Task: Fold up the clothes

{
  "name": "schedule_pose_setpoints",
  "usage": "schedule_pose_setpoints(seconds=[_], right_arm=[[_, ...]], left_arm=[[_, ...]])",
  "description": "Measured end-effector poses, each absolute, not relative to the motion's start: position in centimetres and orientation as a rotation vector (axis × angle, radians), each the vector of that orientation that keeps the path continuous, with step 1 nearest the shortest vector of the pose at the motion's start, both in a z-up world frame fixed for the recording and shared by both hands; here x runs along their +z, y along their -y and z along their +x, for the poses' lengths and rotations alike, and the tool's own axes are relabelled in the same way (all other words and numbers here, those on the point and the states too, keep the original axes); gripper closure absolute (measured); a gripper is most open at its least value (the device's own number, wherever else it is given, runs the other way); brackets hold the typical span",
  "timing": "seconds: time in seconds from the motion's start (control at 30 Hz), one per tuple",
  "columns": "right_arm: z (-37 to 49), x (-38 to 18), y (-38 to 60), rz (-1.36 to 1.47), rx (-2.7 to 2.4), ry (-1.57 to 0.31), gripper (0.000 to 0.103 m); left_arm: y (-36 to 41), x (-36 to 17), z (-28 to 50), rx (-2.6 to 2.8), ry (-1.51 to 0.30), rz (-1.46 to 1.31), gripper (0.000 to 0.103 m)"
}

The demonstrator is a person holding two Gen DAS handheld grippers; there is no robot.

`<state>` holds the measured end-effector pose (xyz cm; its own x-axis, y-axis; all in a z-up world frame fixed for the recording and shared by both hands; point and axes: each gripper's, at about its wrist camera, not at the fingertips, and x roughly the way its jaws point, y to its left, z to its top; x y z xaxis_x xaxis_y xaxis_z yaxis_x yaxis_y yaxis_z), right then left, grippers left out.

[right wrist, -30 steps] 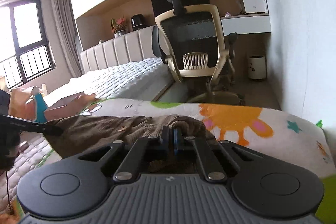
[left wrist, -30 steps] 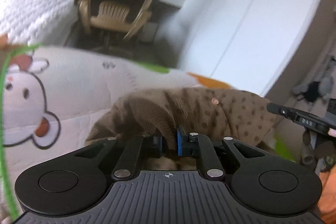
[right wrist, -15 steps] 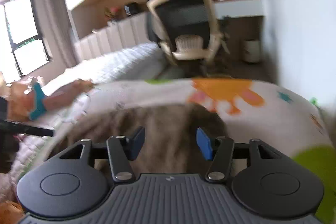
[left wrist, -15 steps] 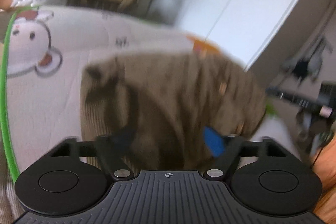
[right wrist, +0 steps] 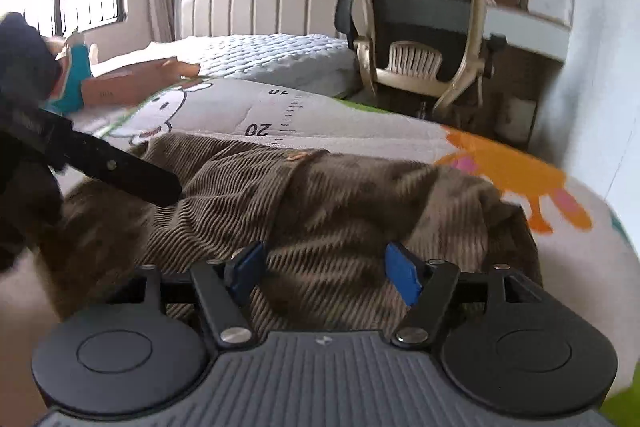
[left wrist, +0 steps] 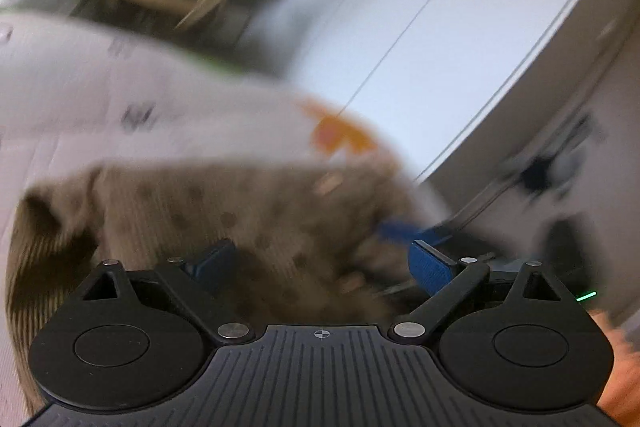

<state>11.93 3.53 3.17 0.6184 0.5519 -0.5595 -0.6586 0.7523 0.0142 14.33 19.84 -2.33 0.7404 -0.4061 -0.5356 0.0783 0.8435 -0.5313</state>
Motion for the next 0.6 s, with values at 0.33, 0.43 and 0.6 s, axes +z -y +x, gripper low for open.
schedule_pose_setpoints(seconds=[0.33,0.43,0.6], right_arm=[[12.5,4.8,-1.7,-0.183,0.616,-0.540,0.017],[13.2,5.1,-2.3,-0.162,0.625,-0.547,0.017],[14.5,5.6,-3.2,-0.126,0.640,-0.558,0.017]], left_arm=[[-20.5,-1.7,11.3,-0.254,-0.672,-0.533,0.004],[-21.0,-2.4,10.5,-0.231,-0.686,-0.544,0.004],[-21.9,-2.8,10.4,-0.220,-0.684,-0.575,0.004]])
